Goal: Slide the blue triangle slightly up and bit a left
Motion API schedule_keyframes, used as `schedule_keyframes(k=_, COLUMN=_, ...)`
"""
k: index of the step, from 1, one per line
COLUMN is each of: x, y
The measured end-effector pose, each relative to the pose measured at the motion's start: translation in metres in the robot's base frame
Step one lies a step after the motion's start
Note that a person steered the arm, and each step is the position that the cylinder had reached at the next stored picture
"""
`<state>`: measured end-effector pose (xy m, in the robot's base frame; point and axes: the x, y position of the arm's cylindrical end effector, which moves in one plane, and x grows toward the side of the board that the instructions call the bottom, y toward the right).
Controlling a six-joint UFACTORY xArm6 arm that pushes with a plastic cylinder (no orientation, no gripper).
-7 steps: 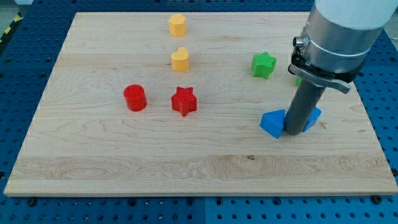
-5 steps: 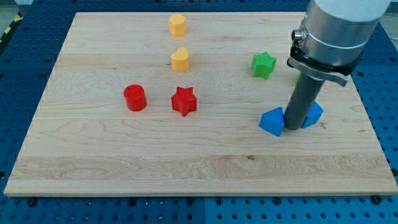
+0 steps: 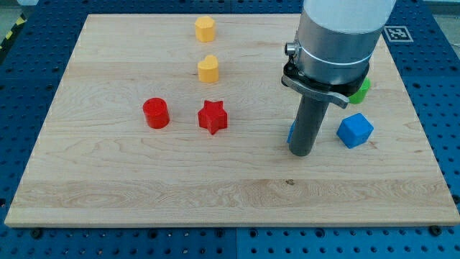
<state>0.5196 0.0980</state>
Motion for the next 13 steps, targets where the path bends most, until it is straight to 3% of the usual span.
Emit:
schedule_keyframes(k=4, x=-0.017, y=0.002)
schedule_keyframes(k=6, x=-0.016, y=0.054)
schedule_keyframes(k=8, x=-0.036, y=0.066)
schedule_keyframes(k=11, x=-0.053, y=0.001)
schedule_keyframes(k=13, x=-0.064, y=-0.008)
